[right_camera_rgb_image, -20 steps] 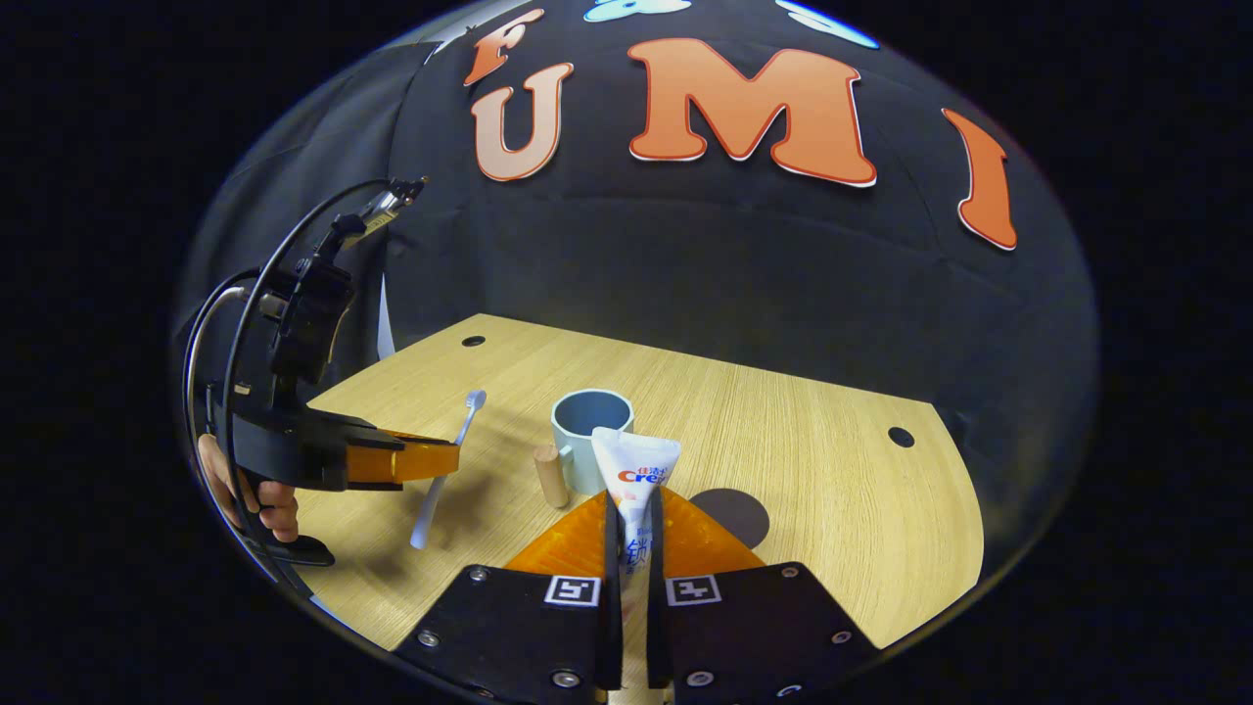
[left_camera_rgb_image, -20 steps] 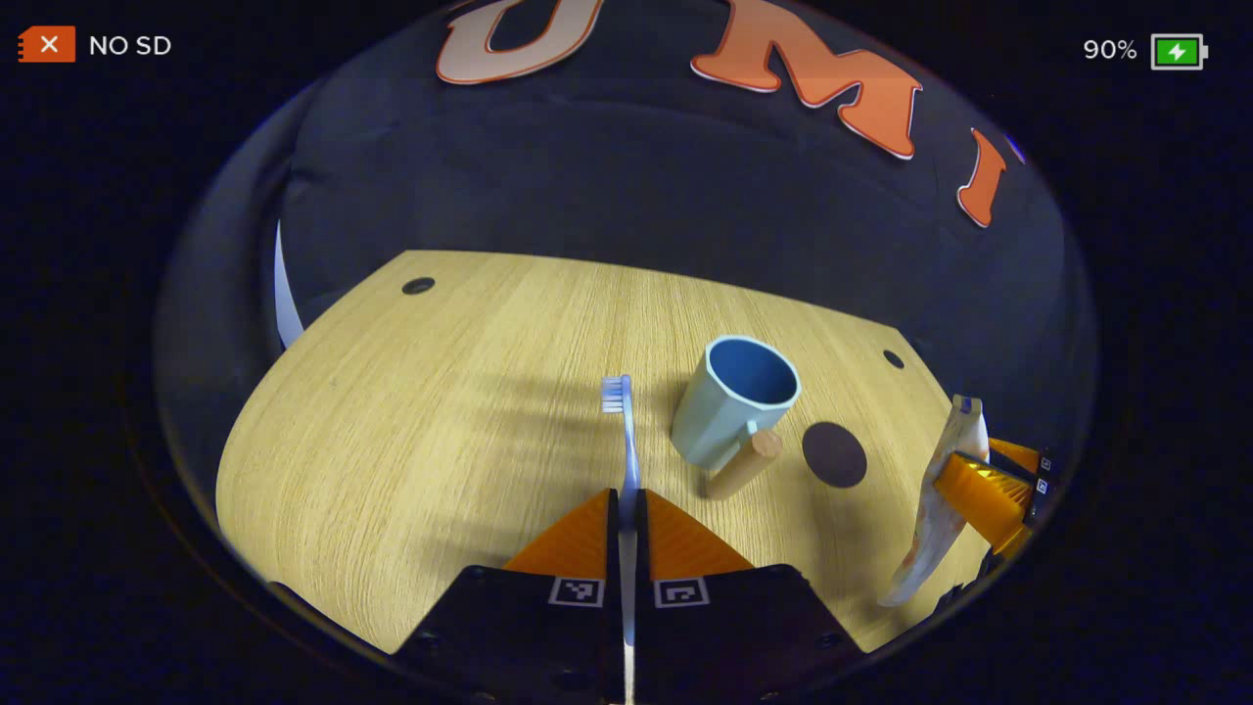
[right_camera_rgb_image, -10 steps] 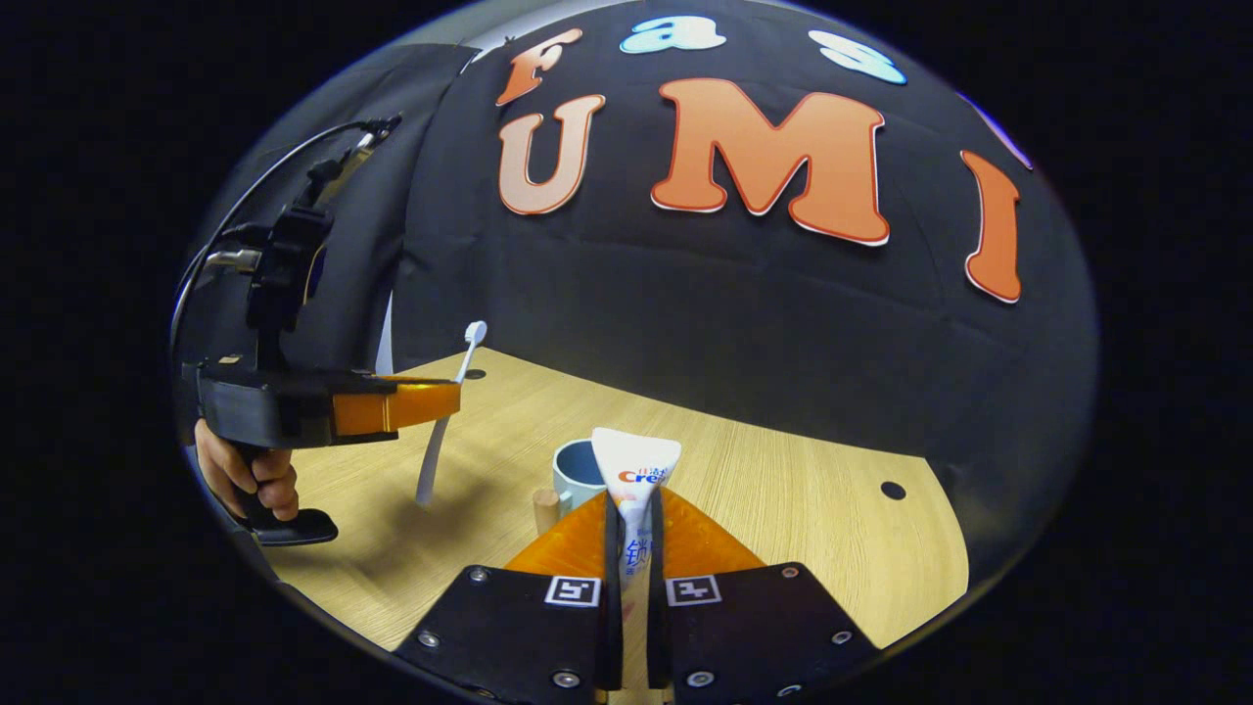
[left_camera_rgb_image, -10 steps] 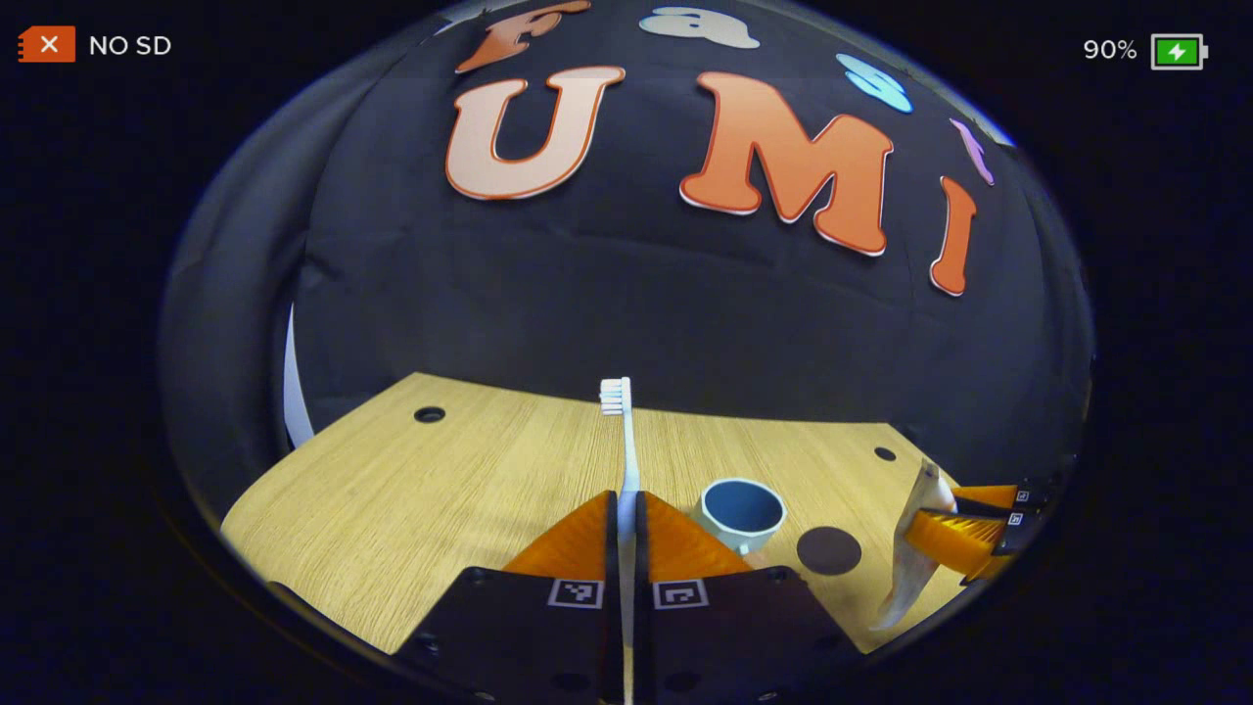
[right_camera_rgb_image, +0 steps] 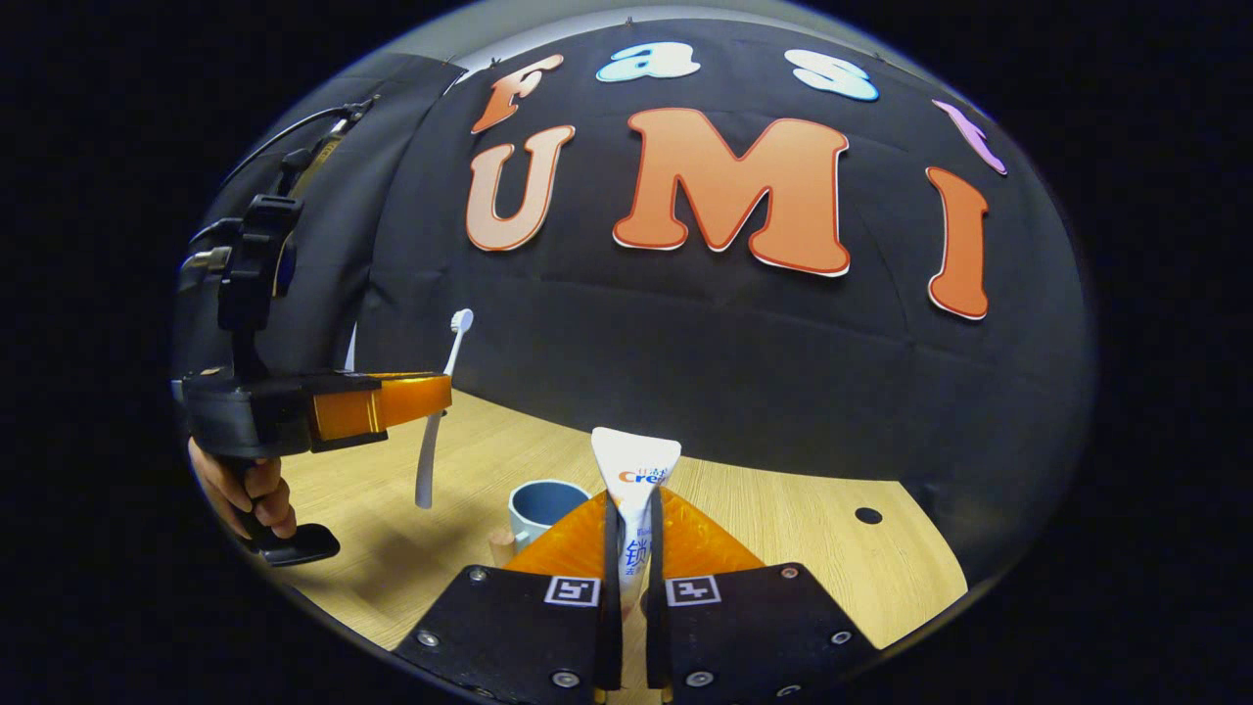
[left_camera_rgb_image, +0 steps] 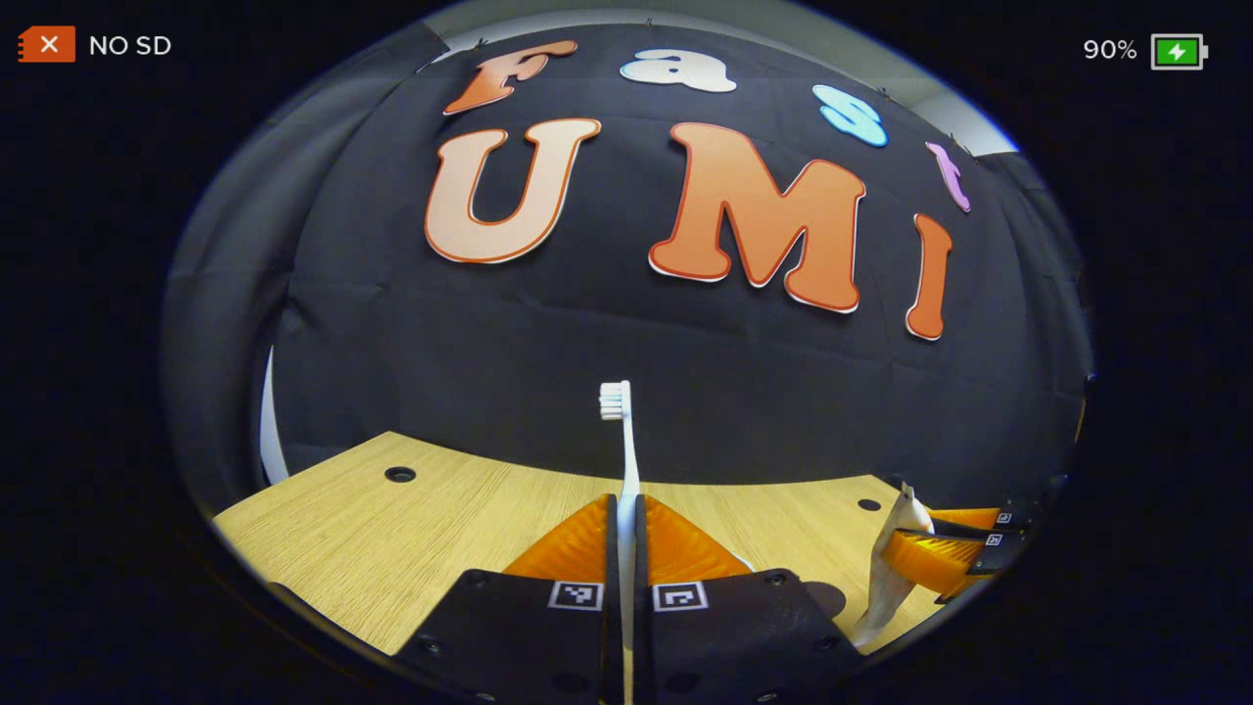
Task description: Put the toothbrush and toothpaste on the desktop into the cup, then pick up the cup and place it on the coaster on the desktop.
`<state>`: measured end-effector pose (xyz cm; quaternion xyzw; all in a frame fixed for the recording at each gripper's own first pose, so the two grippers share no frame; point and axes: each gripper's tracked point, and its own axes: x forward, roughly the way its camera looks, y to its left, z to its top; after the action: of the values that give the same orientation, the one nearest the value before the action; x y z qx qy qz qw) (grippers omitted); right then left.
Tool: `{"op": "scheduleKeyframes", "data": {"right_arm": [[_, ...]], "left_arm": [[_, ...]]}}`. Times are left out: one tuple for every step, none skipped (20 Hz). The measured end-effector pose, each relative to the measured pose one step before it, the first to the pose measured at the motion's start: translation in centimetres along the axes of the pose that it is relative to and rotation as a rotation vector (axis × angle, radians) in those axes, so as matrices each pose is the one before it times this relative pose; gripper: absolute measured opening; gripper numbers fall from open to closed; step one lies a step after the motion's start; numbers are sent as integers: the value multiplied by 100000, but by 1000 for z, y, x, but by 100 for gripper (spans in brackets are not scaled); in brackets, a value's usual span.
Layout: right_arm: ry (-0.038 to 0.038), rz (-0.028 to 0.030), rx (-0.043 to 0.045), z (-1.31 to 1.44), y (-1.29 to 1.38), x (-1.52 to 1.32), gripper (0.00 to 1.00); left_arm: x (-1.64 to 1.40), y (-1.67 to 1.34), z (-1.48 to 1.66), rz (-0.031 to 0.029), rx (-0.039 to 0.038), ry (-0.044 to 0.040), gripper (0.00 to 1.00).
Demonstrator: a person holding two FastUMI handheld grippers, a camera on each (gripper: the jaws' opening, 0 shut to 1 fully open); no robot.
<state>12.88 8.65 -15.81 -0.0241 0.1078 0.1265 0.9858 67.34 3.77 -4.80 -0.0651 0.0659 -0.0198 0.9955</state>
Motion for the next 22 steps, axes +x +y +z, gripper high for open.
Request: {"op": "scheduleKeyframes", "data": {"right_arm": [[-1085, 835, 856, 110, 125, 344, 10], [-1227, 559, 183, 40, 269, 6, 10], [-1838, -164, -154, 365, 9, 31, 10], [-1478, -278, 64, 282, -104, 211, 10], [-1602, -38, 967, 299, -97, 254, 10], [-1660, 447, 1448, 366, 3, 229, 10], [-1088, 22, 1282, 282, 19, 253, 10], [-1215, -765, 496, 212, -264, 173, 10], [-885, -861, 302, 120, -146, 189, 10], [-376, -575, 238, -25, -194, 275, 10], [28, -101, 732, -60, -37, 209, 10], [-256, -79, 1046, 17, -84, 244, 10], [-516, -195, 1080, 35, -145, 211, 10], [-308, 37, 676, 202, -83, 253, 10], [-813, -645, 110, 176, -122, 196, 10], [-290, -437, -1134, -2, -145, 274, 10], [-985, -354, -417, 321, -191, 170, 10], [-471, 86, 569, 242, -2, 342, 10], [-446, 412, 1409, 212, 37, 222, 10], [-576, 388, 1253, 119, -46, 143, 10], [-656, 146, 778, 260, 60, 275, 10], [-219, 204, -140, 168, 55, 285, 10]], "left_arm": [[513, -428, -20, -1160, -770, -1096, 4], [334, -252, -31, -995, -672, -803, 4], [260, -281, 4, -770, -268, -1780, 4], [427, -41, 115, -686, -194, -1230, 4], [389, -66, -10, -756, -492, -1283, 4], [316, -168, 327, -1119, -461, -1377, 4], [384, -259, 16, -864, -278, -1087, 4], [384, -293, 56, -1427, -695, -972, 4], [345, -77, -317, -320, -482, -639, 4], [412, -305, -40, -1582, -1065, -464, 4], [271, -138, -257, -329, -572, -242, 4], [318, -173, -291, -1132, -1015, -48, 4], [215, -27, -453, -217, -768, 431, 4], [300, -227, -485, -1755, -851, 653, 4], [273, -86, -371, -163, -384, 19, 4], [87, -37, -255, -506, -187, 248, 4], [149, 96, -127, -36, -133, -526, 4], [145, -48, 120, -680, -330, -839, 4], [239, -6, 0, -266, -110, -864, 4], [135, -36, 17, -186, -139, -531, 4], [267, -223, 123, -434, 97, -924, 4], [206, -327, 350, -724, 970, -1214, 4]]}}
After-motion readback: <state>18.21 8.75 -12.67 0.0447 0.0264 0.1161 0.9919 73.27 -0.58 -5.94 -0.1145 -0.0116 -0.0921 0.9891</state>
